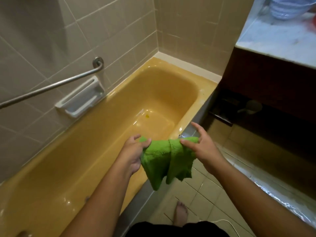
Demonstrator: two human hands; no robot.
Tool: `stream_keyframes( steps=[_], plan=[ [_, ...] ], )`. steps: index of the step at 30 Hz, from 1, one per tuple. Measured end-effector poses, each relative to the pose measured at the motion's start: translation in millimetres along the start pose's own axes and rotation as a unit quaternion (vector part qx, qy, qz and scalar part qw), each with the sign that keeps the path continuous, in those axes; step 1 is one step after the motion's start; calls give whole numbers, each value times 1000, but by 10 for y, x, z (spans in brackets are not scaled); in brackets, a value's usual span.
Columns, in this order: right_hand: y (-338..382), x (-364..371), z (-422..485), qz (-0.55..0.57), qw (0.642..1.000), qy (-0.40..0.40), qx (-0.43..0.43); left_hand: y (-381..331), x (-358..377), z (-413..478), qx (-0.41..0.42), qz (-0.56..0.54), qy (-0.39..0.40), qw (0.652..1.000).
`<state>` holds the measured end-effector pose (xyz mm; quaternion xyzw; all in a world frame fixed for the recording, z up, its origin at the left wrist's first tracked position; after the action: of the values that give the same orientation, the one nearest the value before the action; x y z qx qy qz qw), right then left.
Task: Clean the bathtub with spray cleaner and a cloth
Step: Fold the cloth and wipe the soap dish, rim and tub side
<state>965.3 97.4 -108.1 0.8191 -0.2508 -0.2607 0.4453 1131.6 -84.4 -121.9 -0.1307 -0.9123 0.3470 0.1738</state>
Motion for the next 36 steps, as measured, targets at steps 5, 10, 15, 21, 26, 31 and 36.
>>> stream_keyframes(
  steps=[5,10,15,21,26,31,36],
  plan=[
    [160,-119,40,-18,998,-42,-41,-367,20,-57,113,98,-13,989],
    [450,-154,44,22,989,-75,-127,-778,50,-132,196,150,-2,969],
    [584,-158,15,39,981,-112,-153,-1008,165,-209,226,173,34,958],
    [792,-125,-63,48,977,-104,-177,-1227,136,-278,301,314,-54,899],
    [899,-81,-66,-12,990,5,-143,-1064,224,-390,169,143,65,973],
    [979,-182,-64,-328,929,-37,-165,-876,664,-549,270,575,89,767],
    [1055,-401,-1,-429,872,-122,-201,-1025,737,-550,391,629,-7,671]
  ],
)
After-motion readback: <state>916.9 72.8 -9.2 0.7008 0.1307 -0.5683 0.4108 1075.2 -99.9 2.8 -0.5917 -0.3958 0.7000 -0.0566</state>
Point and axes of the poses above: each hand's wrist, its own z-axis towards the middle knuckle, its own x-axis out of the palm, y = z × x, the point moved 9 cm from there along z, towards the middle knuckle, and after that the axes turned 11 degrees about -z, right-handed, at the moved point
